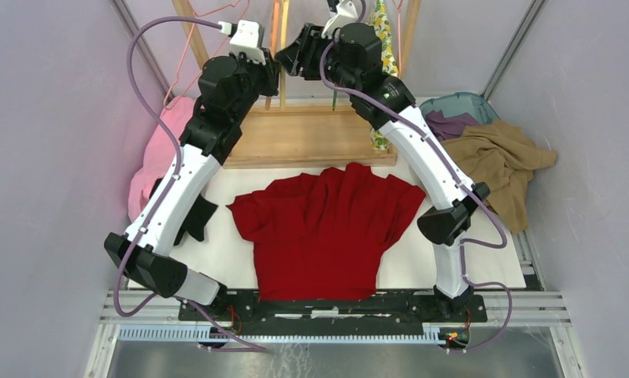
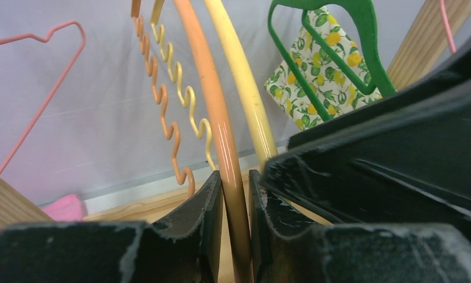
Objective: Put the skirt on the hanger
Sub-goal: Pick up the hanger from the clothesline.
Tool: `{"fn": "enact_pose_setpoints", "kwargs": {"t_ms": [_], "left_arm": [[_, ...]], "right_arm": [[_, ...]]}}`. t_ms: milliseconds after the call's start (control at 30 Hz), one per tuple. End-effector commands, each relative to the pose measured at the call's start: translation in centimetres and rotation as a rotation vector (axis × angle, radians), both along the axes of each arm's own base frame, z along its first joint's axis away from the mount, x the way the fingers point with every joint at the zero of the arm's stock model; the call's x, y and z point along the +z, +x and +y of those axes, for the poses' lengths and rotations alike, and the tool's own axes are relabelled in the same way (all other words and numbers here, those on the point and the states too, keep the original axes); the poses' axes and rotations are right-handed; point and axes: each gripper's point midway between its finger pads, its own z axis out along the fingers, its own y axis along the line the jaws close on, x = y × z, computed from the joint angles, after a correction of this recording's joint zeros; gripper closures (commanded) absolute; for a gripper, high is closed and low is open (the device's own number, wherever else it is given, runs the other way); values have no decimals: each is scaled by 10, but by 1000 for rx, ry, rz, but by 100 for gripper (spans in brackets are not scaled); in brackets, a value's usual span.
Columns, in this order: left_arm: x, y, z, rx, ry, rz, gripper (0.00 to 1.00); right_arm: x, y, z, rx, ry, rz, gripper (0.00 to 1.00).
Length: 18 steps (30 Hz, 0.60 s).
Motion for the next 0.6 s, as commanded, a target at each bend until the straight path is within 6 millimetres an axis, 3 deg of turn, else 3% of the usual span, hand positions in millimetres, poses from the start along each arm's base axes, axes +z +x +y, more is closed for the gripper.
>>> {"fn": "enact_pose_setpoints", "kwargs": {"t_ms": [0,200,367,567], "left_arm": [[26,-10,-15,-98,-83,-64,72],[27,-12,-17,-111,-83,-67,72],[27,-12,-16,-107,-79,-68,72],[27,-11,-14,-98,-78,-70,72]], "right_arm": [[3,16,-1,-51,9,-35,45],[-14,29,-3,-102,-32,-15,48],[-29,36,-14,-169,-78,17,56],[-29,37,-32,-241,-126,6,65]]}}
